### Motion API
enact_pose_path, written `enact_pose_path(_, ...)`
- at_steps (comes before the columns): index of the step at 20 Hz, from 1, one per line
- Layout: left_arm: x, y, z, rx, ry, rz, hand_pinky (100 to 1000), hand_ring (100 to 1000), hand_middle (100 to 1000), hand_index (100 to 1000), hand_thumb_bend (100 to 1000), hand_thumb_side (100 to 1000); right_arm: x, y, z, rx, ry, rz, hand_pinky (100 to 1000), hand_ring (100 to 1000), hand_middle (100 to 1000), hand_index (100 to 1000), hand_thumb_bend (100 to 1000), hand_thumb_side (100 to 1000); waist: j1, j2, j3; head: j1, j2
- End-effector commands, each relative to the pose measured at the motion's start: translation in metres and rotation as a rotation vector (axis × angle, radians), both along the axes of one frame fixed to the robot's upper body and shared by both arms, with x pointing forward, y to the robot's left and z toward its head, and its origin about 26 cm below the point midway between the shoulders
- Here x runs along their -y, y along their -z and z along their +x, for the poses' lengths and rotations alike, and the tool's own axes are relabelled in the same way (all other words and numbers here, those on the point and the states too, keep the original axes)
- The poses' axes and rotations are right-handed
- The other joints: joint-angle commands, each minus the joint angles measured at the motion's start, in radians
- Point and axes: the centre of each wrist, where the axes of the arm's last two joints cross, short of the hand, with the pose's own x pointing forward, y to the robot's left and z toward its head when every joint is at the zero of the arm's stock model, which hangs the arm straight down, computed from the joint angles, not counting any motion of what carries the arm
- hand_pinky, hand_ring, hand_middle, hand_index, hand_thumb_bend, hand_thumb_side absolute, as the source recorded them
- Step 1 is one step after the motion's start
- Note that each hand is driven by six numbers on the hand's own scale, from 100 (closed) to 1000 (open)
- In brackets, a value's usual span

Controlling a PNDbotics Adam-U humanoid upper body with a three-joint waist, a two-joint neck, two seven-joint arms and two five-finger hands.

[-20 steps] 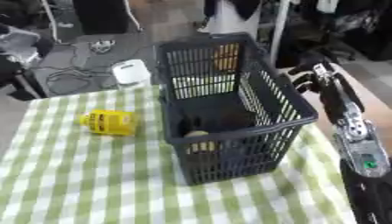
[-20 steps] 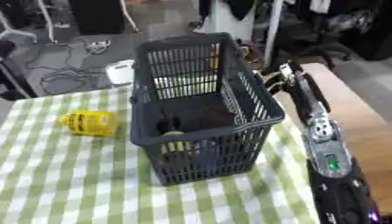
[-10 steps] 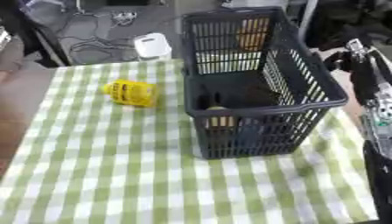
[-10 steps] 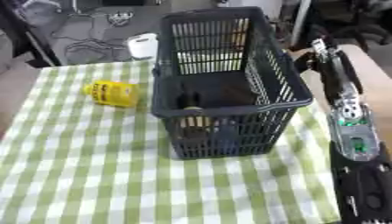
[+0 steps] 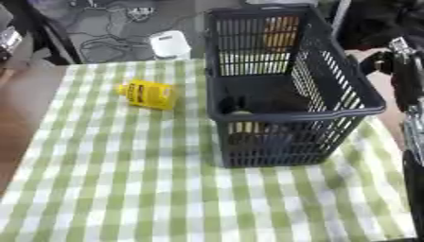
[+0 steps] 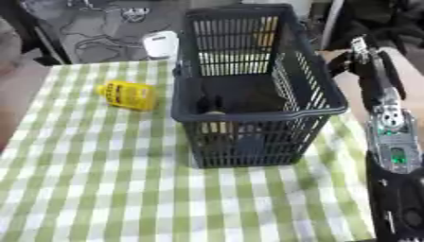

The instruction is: Pick up objects on the table and place them in the box.

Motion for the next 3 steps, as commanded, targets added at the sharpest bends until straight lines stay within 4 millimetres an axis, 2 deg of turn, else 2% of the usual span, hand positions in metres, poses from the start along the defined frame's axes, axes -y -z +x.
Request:
enact_pose_path(1, 0.0, -0.01, -0.003, 0.03, 0.002, 0.022, 711, 709, 691, 835, 550, 552, 0.004, -0.027, 0.0, 0.092, 0.029, -0.025, 455, 620, 676, 737, 100, 597, -0.014, -0.008, 0.001, -0.003, 0.005)
enact_pose_path(3, 0.0, -0.01, -0.002, 0.03, 0.003, 0.022, 711, 709, 691, 835, 550, 552, 0.004, -0.037, -0.001, 0.134, 0.044, -0.037, 468, 625, 680, 739, 100, 572, -0.014, -0.008, 0.0, -0.003, 0.005)
